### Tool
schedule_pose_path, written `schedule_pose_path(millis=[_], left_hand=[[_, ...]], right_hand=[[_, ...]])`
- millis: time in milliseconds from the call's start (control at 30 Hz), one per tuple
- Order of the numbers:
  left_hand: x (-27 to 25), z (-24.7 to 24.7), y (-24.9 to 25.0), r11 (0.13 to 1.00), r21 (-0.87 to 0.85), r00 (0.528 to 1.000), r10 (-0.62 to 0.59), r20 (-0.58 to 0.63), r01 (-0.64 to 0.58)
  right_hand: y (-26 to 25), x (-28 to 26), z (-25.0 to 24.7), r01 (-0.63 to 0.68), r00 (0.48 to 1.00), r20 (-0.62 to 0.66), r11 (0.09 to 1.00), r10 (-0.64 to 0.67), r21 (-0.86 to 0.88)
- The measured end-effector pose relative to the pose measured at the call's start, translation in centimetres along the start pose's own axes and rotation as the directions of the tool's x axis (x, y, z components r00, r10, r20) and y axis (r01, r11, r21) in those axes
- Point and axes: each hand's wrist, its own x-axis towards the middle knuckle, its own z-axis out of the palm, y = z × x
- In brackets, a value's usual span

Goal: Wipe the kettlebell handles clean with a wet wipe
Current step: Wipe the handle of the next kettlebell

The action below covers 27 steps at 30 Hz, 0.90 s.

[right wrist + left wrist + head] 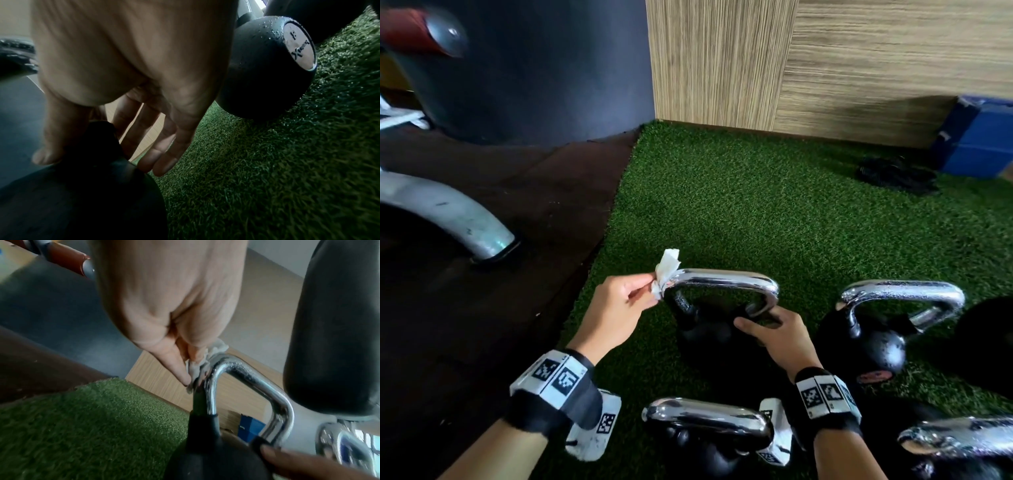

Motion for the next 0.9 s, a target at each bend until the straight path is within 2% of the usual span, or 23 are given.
schedule_pose_path(millis=[100, 300, 433, 533, 633, 733, 900], left_hand=[[-0.7, 0.7, -1.5, 0.999, -0.04, 0.999, 0.025, -0.02, -0.026], [-2.1, 4.0, -2.2, 0.99, -0.127, 0.998, -0.065, 0.0, 0.064], [-2.7, 3.5, -2.0, 1.0, -0.008, 0.997, -0.018, 0.072, 0.018], [-2.6, 3.1, -1.5, 0.999, 0.005, 0.999, -0.037, 0.019, 0.037], [-1.4, 3.5, -1.0, 0.997, 0.048, 0.998, -0.057, -0.017, 0.058], [1.0, 4.2, -0.1, 0.989, 0.12, 0.997, -0.081, -0.013, 0.082], [5.4, 6.2, 3.0, 0.935, 0.352, 0.988, -0.092, 0.125, 0.042]], right_hand=[[-0.2, 0.1, -0.1, 0.024, 0.999, -0.02, 0.999, -0.025, -0.024], [-0.8, -0.1, -0.1, 0.066, 0.998, -0.019, 0.997, -0.067, -0.042], [-0.8, -0.1, -0.3, 0.042, 0.999, 0.006, 0.998, -0.041, -0.049], [-1.1, 0.1, -0.8, 0.055, 0.998, 0.032, 0.994, -0.052, -0.098], [-1.2, 0.0, -1.8, 0.035, 0.996, 0.084, 0.99, -0.024, -0.134], [-0.9, 0.0, -3.1, 0.074, 0.987, 0.157, 0.974, -0.04, -0.216], [-2.7, -1.2, -2.7, 0.059, 0.924, 0.381, 0.976, 0.025, -0.208]])
